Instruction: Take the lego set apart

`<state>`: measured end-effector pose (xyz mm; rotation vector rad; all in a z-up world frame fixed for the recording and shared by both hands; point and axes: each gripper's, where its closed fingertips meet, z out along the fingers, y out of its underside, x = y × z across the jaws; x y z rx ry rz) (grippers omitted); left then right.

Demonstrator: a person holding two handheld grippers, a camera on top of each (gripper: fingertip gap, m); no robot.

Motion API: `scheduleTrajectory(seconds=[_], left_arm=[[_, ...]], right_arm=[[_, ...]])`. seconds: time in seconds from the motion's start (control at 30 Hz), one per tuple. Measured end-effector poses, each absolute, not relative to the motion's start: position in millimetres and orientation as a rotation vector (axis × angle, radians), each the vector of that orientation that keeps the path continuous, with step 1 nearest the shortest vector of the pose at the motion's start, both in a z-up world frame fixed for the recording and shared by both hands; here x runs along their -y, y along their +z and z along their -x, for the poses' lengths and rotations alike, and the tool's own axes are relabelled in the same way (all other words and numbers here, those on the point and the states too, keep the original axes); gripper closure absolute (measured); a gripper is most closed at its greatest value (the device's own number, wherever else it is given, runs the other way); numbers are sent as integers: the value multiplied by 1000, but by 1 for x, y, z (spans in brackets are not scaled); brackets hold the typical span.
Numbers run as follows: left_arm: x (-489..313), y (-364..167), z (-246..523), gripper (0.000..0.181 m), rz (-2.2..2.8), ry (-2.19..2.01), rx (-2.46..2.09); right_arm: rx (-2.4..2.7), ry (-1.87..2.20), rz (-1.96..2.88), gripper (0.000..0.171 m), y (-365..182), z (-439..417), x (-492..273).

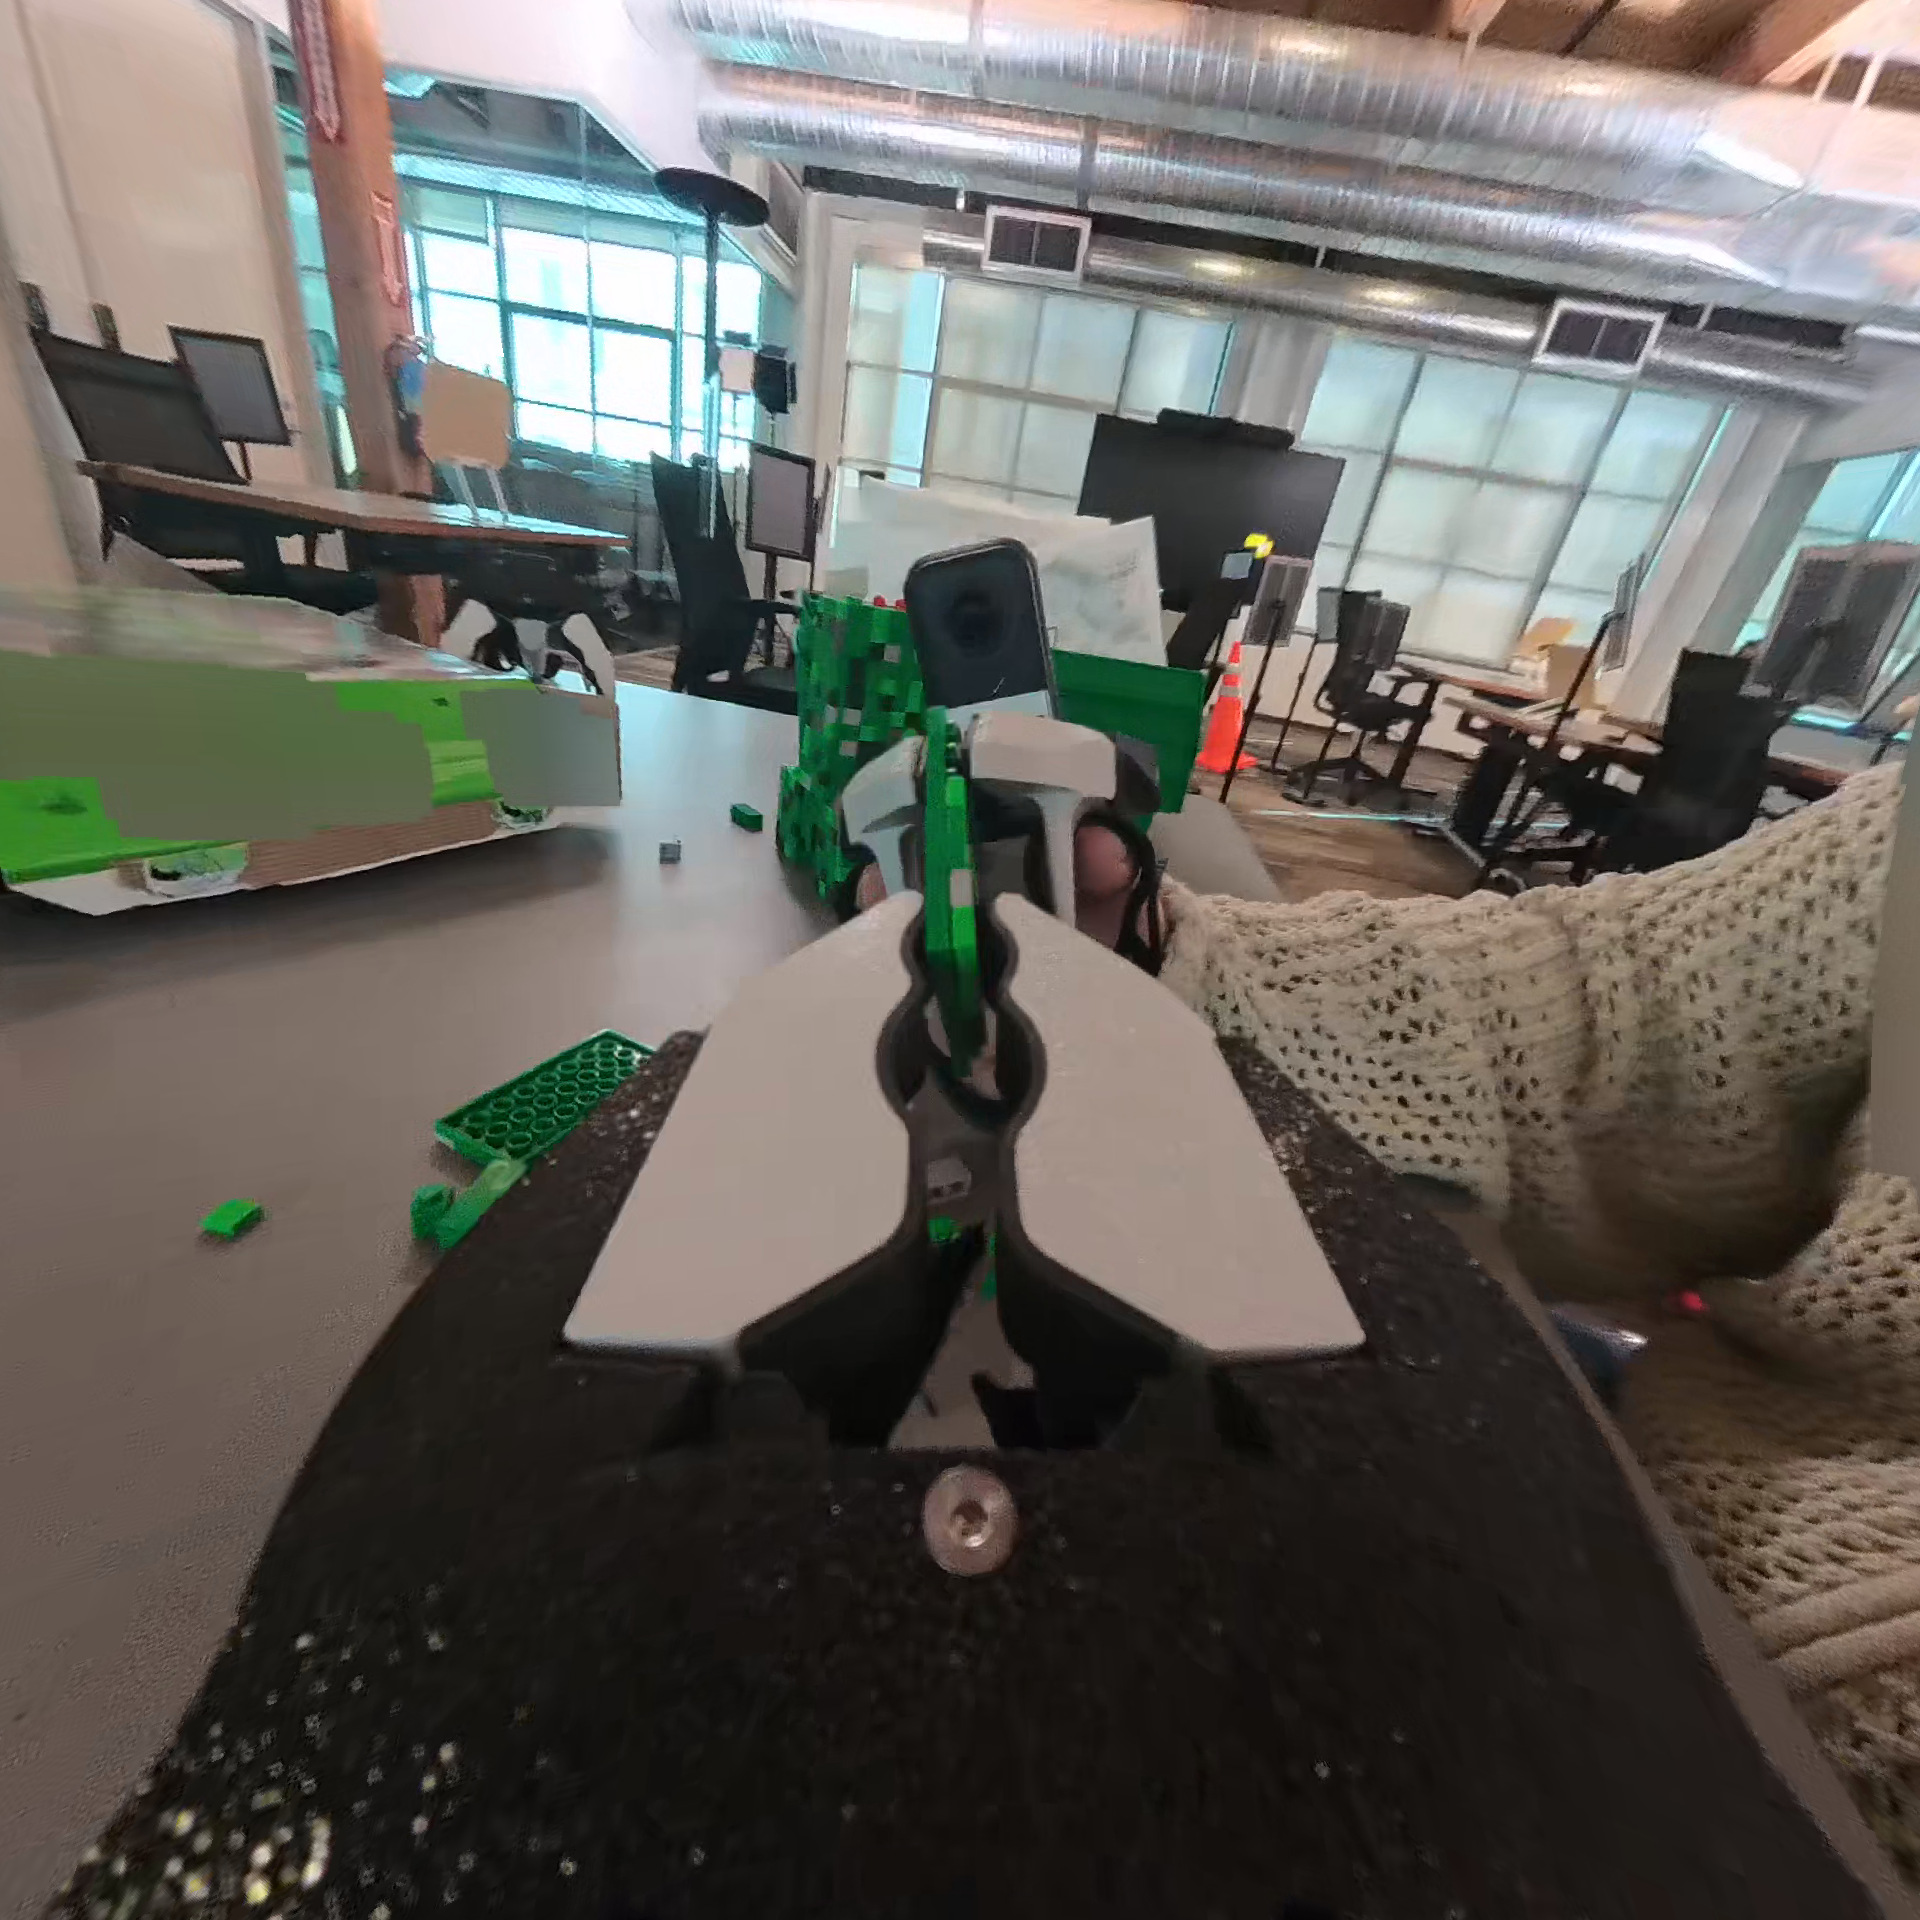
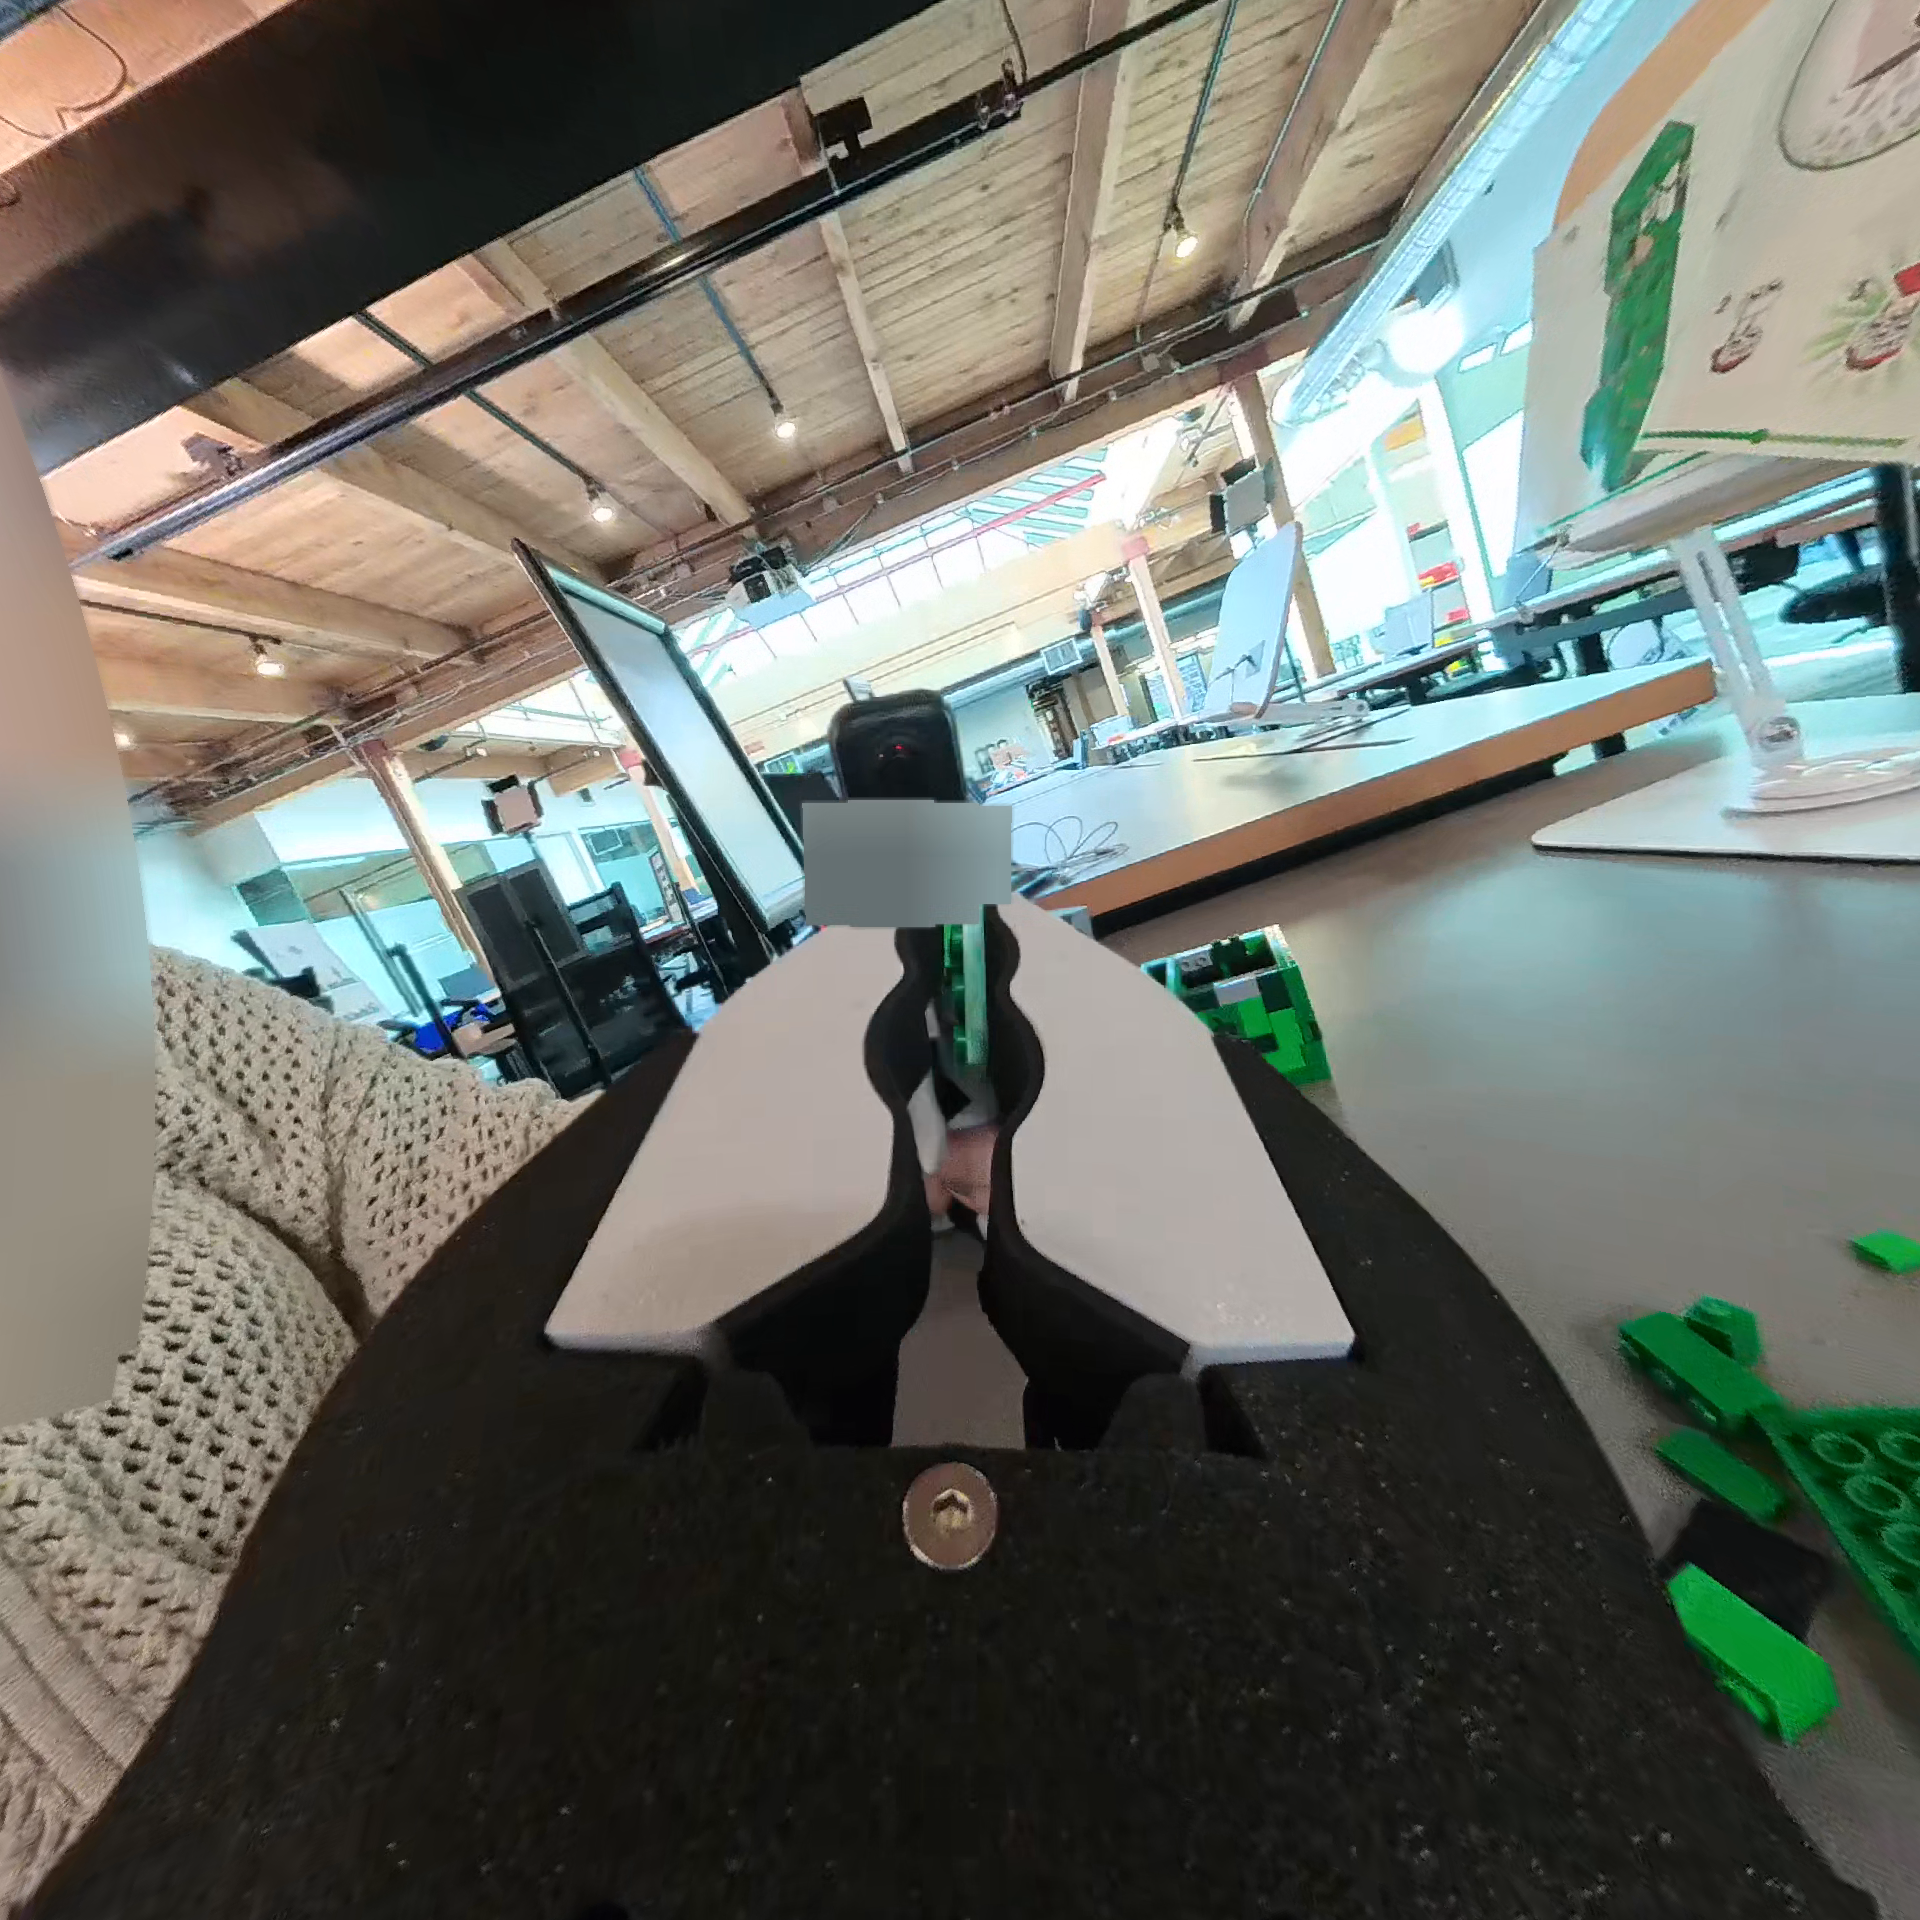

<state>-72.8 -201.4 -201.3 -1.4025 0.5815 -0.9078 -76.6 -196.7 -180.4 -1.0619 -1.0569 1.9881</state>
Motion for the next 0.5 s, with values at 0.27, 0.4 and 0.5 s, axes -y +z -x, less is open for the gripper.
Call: scheduleTrajectory(seconds=[0.27, 0.4, 0.5], left_arm=[[178, -230, 100, 176, 1743, -827, -398], [178, -248, 103, 176, 1873, -993, -282], [180, -257, 99, 176, 1922, -1070, -265]], right_arm=[[1302, 821, 874, 122, -201, 79, 166], [1557, 423, 745, 121, -237, 93, 179], [1658, 246, 687, 124, -257, 102, 183]])
